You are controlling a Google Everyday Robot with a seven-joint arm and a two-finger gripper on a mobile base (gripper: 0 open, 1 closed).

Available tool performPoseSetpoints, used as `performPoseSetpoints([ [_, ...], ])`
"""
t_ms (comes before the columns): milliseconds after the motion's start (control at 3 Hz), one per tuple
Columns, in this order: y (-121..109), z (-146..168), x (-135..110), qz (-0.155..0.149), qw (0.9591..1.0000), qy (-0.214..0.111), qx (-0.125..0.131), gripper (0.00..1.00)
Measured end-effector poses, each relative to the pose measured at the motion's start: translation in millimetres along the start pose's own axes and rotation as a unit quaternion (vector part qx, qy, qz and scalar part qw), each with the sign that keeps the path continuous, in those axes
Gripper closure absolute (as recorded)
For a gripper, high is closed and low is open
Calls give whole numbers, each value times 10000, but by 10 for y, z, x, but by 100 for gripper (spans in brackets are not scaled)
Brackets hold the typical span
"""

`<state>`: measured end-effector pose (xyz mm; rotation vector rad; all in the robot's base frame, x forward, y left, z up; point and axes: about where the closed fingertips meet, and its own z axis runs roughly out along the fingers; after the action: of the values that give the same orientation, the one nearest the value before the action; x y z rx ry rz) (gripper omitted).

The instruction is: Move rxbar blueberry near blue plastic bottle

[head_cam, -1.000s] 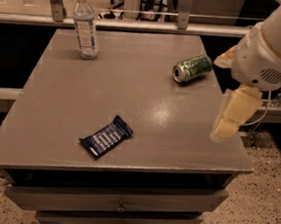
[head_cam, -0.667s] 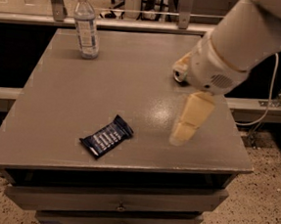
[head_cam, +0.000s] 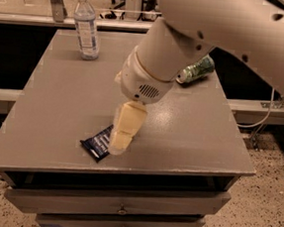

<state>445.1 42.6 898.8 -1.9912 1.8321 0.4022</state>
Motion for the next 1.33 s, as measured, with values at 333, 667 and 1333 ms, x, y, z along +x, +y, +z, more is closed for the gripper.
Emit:
performPoseSetpoints([
  [333,-21,267,-59,83,9998,-1,-170,0],
  [667,-58,446,25,269,9992,7,-303,0],
  [1333,-32,650,158,462,9977,-2,-491,41],
])
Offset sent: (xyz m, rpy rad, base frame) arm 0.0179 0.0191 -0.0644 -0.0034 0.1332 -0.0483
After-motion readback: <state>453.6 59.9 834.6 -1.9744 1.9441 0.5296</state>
